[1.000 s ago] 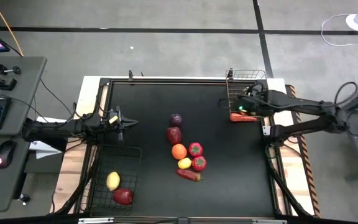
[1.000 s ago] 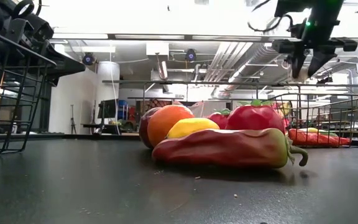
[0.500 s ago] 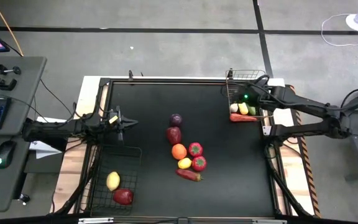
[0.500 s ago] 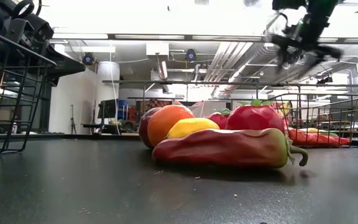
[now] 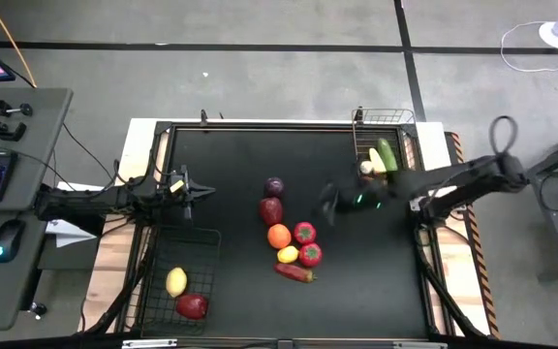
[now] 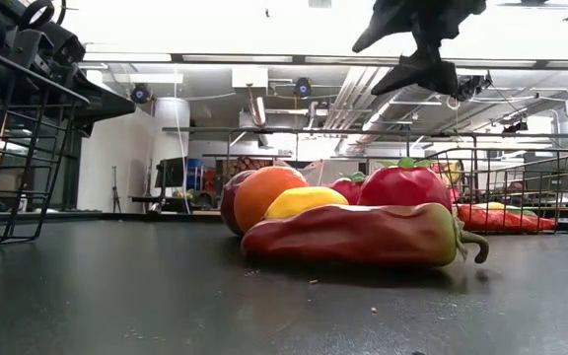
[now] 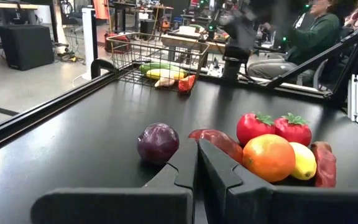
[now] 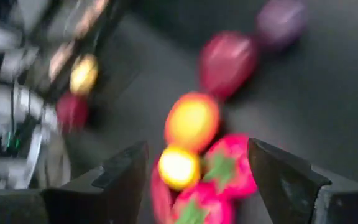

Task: Sort produce into baskets
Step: Put the top tomato into the right wire basket

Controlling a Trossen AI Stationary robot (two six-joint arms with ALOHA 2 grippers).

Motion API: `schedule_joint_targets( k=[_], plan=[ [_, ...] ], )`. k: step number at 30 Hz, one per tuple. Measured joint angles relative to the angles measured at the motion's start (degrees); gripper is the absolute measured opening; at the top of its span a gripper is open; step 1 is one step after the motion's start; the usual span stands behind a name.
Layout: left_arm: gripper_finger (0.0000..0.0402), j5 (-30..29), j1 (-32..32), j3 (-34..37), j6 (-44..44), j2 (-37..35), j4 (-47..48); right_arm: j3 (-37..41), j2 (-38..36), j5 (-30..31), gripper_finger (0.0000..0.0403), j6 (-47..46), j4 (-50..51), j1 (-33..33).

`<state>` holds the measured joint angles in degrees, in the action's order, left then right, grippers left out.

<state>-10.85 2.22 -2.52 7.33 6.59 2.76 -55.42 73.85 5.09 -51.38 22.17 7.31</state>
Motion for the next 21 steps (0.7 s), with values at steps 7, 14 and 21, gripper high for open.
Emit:
schedule_joint_targets(
  k=[7,14,21],
  plan=[
    [0.0000,0.0,0.0,0.0,0.0,0.0,0.0,-4.4,10.1,-2.1,0.0264,8.2,1.6,9.5],
    [0.0000,0.0,0.0,0.0,0.0,0.0,0.0,-14.3,17.2,8.8,0.0264,17.3,10.2,9.9],
    [0.0000,0.0,0.0,0.0,0.0,0.0,0.0,-18.1,19.6,9.5,0.0264,26.8,8.6,8.6]
  ],
)
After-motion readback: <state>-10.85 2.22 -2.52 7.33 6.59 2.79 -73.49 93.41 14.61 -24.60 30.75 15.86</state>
